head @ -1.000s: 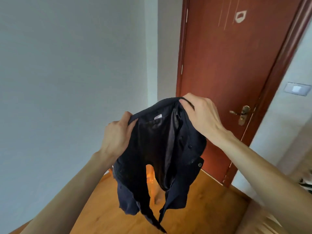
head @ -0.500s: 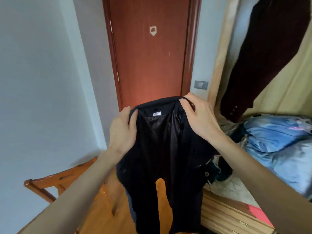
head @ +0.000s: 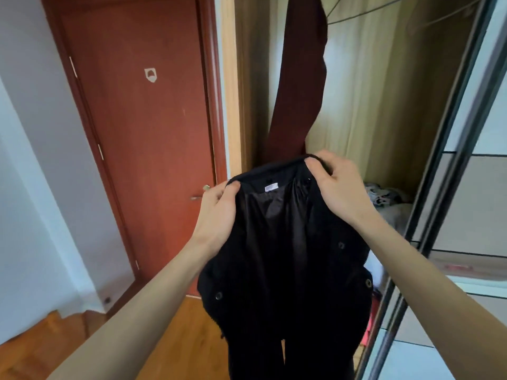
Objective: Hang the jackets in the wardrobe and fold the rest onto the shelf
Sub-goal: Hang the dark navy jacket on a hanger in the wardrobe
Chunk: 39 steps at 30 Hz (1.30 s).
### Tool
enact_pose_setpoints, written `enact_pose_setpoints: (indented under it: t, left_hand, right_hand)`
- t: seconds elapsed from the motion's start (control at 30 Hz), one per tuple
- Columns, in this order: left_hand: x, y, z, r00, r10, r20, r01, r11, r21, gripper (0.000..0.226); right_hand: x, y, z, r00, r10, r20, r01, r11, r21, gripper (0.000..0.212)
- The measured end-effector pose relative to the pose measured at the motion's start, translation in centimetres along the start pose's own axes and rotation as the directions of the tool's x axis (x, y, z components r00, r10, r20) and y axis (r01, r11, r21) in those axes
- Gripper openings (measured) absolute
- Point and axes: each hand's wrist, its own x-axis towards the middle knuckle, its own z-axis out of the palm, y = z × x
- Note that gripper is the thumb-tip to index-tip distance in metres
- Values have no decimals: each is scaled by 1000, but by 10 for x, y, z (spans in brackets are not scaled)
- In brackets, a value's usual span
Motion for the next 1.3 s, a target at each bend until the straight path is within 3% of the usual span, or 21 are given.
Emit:
enact_pose_setpoints:
  t: [0.2,0.37,0.53,0.63,0.77,0.93,1.3]
  left_hand:
    - [24,8,48,989,68,131,-64,997,-37,37]
    - [68,12,79,989,-63,135,85,982,-167,34]
    - [124,10,107,983,75,167,-43,982,-184,34]
    - [157,3,123,969,215,121,-210,976,-50,32]
    - [191,-2,136,895,441,65,-446,887,122,36]
    - [236,10,147,866,500,1,-477,826,302,34]
    - [305,75,174,820,567,-77,-526,801,286,47]
  right_hand:
    - [19,16,-46,996,56,-71,-58,998,-27,33]
    - [43,30,-65,987,74,-142,-78,997,-22,30]
    - [82,46,-77,980,93,-176,-98,995,-18,38]
    - [108,56,-80,970,85,-227,-89,996,-7,37]
    - [138,70,-81,967,58,-249,-72,996,-49,36]
    - [166,89,-86,961,21,-275,-63,988,-143,33]
    - [241,114,-109,948,-96,-302,22,970,-240,38]
